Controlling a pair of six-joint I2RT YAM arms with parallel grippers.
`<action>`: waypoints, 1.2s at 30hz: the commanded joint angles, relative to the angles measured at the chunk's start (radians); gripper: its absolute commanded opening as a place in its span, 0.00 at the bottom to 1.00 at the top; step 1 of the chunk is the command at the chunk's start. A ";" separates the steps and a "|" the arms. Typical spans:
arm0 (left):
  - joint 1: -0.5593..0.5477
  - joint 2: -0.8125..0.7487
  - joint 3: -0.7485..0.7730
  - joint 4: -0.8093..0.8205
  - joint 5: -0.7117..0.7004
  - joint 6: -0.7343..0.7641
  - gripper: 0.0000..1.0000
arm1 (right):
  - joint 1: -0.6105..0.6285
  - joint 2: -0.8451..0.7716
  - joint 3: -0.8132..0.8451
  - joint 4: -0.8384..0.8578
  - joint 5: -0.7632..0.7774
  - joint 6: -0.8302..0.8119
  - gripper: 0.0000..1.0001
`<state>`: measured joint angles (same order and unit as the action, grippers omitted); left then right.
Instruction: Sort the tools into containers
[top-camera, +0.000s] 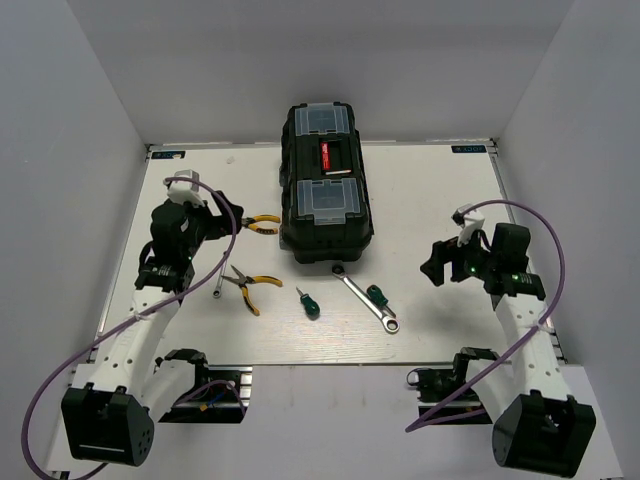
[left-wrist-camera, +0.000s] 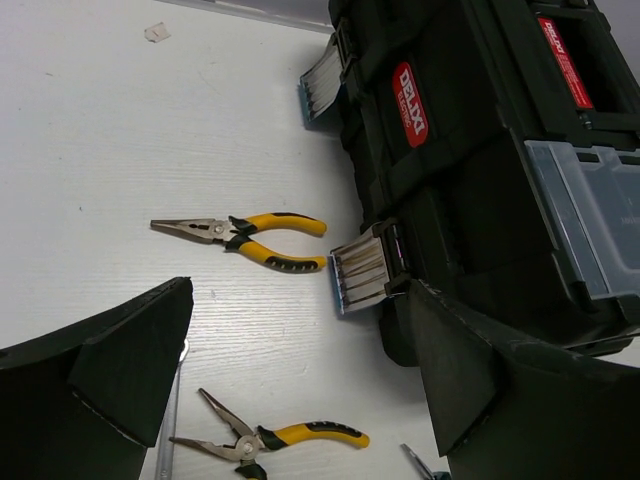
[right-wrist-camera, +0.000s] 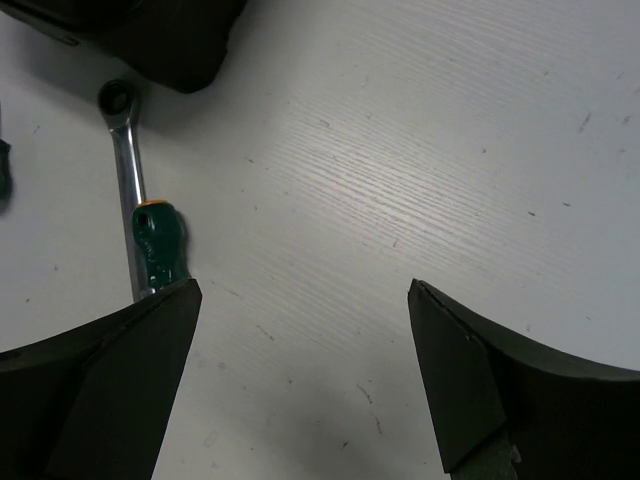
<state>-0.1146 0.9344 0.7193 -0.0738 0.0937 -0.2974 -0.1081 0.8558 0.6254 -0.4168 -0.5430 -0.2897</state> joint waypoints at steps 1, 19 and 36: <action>-0.002 -0.003 0.016 0.026 0.047 -0.009 0.99 | 0.008 0.049 0.078 -0.025 -0.066 -0.036 0.89; -0.002 0.106 0.037 0.055 0.239 0.009 0.46 | 0.450 0.723 1.034 -0.244 0.299 0.077 0.52; -0.002 0.158 0.037 0.101 0.380 0.020 0.77 | 0.607 1.178 1.539 -0.079 0.362 0.380 0.61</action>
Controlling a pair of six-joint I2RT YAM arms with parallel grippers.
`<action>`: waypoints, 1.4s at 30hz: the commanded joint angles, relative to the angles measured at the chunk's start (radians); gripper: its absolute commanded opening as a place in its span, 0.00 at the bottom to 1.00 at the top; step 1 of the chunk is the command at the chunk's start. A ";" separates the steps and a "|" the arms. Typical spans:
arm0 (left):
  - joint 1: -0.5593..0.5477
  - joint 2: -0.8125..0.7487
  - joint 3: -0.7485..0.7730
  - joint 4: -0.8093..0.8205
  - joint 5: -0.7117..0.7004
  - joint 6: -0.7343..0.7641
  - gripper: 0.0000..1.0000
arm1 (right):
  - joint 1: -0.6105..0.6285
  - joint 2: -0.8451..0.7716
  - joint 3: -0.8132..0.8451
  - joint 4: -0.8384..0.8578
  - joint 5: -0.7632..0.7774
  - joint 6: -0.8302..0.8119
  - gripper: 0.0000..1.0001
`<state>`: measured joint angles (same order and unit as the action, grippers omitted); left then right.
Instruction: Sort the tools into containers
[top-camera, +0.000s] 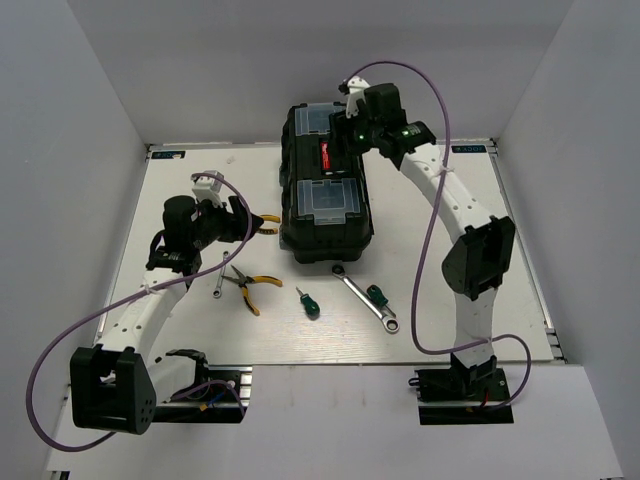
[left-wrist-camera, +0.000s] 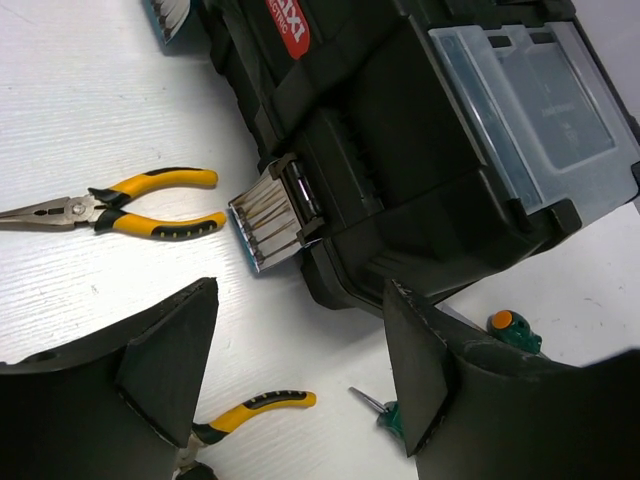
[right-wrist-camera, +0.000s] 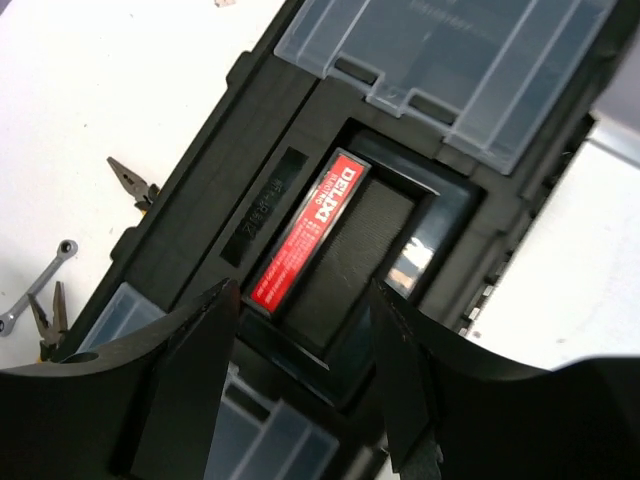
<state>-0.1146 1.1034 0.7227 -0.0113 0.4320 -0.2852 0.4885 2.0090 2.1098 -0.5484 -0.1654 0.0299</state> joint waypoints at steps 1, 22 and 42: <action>-0.002 -0.011 0.034 0.039 0.042 0.008 0.77 | 0.013 0.034 0.064 0.057 -0.011 0.059 0.61; -0.002 -0.020 0.034 0.039 0.051 0.008 0.77 | 0.105 0.123 0.029 0.180 0.486 -0.266 0.61; -0.002 -0.030 0.034 0.039 0.070 0.008 0.77 | 0.133 0.166 -0.037 0.143 0.707 -0.246 0.63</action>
<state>-0.1146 1.1007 0.7231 0.0093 0.4808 -0.2852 0.6167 2.1574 2.0830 -0.3859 0.4805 -0.2481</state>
